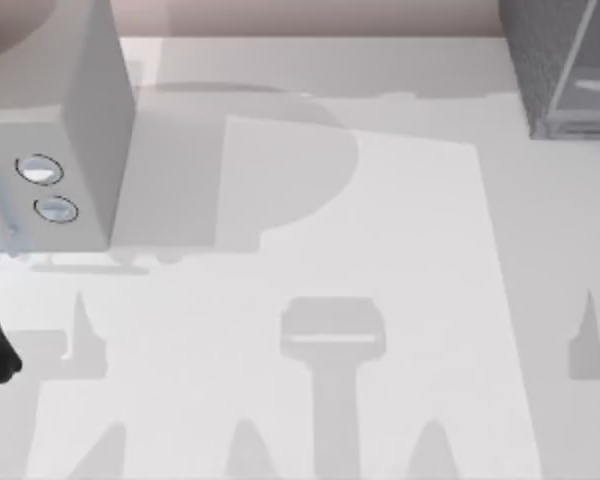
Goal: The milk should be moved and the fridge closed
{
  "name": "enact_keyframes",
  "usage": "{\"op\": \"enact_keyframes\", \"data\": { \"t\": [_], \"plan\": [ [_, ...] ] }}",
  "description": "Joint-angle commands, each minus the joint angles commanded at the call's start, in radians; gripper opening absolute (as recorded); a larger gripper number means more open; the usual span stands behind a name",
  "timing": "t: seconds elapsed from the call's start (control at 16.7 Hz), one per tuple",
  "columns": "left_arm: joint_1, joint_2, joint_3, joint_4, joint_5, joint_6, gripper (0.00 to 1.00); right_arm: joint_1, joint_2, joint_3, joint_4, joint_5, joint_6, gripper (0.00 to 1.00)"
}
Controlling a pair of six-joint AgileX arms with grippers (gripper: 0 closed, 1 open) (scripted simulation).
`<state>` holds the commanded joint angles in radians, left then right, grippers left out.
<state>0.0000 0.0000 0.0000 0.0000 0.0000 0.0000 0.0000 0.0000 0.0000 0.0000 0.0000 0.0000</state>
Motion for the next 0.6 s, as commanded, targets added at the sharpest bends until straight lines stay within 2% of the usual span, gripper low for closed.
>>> {"op": "enact_keyframes", "data": {
  "t": [0.36,0.6],
  "plan": [
    [0.000,0.000,0.000,0.000,0.000,0.000,1.00,-0.001,-0.023,0.024,-0.032,-0.003,0.000,1.00],
    [0.000,0.000,0.000,0.000,0.000,0.000,1.00,0.001,-0.152,0.131,-0.225,-0.003,-0.001,1.00]
  ]
}}
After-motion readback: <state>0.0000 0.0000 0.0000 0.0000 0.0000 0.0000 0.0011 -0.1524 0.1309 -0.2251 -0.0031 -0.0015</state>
